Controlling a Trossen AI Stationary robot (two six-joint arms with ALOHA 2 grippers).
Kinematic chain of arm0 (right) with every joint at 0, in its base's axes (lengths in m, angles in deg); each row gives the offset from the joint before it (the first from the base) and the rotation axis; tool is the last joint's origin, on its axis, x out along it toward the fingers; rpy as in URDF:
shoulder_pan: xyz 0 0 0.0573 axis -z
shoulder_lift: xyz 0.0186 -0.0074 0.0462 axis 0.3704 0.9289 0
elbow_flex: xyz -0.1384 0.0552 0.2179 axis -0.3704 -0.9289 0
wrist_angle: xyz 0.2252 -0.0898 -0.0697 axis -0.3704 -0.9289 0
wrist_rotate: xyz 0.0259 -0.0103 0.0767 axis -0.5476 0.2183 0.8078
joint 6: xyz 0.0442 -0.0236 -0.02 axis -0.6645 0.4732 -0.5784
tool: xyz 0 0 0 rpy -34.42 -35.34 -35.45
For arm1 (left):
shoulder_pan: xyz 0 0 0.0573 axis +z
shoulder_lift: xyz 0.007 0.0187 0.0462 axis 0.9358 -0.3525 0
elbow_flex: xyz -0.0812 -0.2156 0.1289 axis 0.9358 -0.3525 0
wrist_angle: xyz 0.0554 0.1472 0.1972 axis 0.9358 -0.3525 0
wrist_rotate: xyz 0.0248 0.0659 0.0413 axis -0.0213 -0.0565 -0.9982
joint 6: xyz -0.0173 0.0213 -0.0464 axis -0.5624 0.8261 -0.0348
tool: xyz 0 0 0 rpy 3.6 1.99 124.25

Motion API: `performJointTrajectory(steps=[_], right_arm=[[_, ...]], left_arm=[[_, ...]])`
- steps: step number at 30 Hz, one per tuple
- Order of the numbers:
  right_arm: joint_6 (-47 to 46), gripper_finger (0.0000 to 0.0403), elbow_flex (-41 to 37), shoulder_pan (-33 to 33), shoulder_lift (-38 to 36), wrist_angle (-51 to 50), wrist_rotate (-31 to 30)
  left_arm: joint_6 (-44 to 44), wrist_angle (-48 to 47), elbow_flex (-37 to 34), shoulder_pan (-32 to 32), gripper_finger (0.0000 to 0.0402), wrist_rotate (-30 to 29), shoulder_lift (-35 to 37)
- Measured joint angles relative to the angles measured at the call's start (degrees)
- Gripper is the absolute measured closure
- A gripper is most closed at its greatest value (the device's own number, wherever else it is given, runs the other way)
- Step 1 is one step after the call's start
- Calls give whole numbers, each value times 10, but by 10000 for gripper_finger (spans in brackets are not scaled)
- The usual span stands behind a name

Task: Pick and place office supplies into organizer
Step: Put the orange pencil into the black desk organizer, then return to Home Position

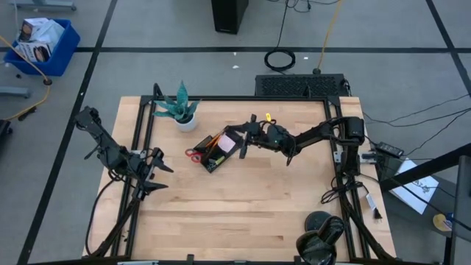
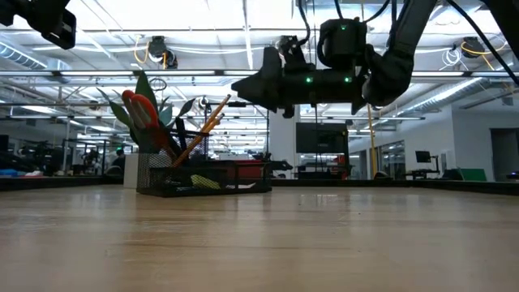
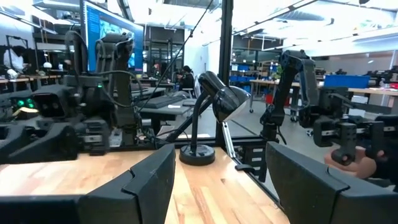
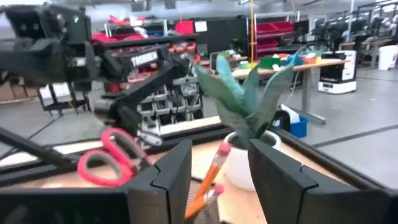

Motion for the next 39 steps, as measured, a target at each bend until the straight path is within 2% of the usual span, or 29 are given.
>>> performJointTrajectory(steps=[19,23,27,35,39], right_arm=[[10,255,16,21,5,11,15],[-2,255,52,29,5,-33,82],[2,255,83,29,25,-80,88],[-2,255,82,28,42,-60,90],[-1,255,78,20,35,47,127]], left_arm=[[-1,-11,0,0,146,2,0],[0,-12,0,0,146,1,0],[-2,-8,0,0,146,0,0],[-9,-6,0,0,146,4,0],[-9,-6,0,0,146,7,0]])
